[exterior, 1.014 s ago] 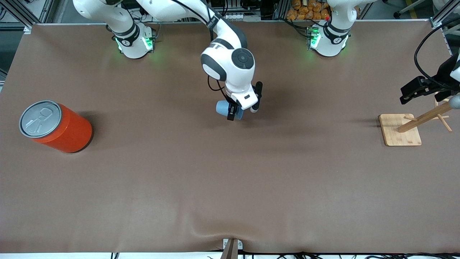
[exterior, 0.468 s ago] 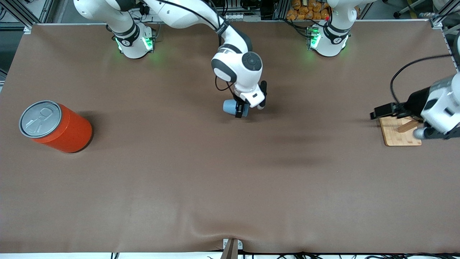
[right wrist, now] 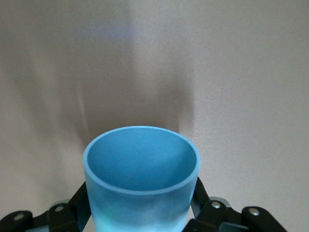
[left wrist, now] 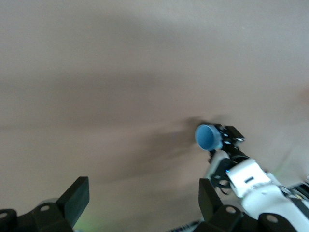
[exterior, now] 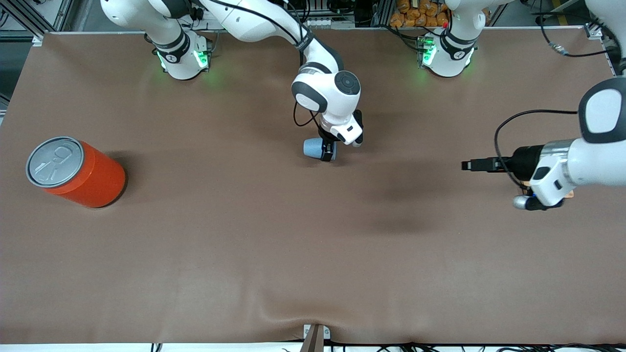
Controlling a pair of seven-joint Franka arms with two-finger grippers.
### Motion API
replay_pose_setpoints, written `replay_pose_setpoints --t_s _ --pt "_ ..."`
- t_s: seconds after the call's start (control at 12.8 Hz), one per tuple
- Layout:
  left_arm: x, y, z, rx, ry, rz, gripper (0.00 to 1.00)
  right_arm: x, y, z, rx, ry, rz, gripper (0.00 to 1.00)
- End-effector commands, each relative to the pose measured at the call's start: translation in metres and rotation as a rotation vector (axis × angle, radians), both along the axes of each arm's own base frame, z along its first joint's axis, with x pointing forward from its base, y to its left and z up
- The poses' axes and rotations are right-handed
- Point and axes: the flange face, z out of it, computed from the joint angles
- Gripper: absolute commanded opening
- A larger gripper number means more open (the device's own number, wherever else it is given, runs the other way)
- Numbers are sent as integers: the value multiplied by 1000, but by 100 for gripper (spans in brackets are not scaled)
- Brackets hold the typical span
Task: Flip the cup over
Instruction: 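Hold the cup with the right gripper while the left gripper reaches toward it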
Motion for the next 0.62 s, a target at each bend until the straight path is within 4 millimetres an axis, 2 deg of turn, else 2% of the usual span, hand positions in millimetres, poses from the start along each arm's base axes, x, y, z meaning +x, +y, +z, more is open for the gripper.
replay_pose_setpoints --t_s 0.0,0.08,0.16,0.23,0.47,0.55 --pt "3 -5 -30 -86 46 11 100 -7 6 -4 -9 -21 56 19" --pt "3 -8 -40 -115 38 11 100 -7 5 -5 -11 -21 59 27" --pt "1 -9 -57 -169 40 30 100 -7 5 -5 -11 -21 59 75" --pt "-4 -13 -72 -242 36 41 100 -7 6 -3 -8 -22 46 100" --pt "-22 -29 -116 -483 49 103 100 6 3 30 -21 -12 16 100" --pt "-28 -34 -125 -543 49 115 100 17 2 53 -18 5 -22 100"
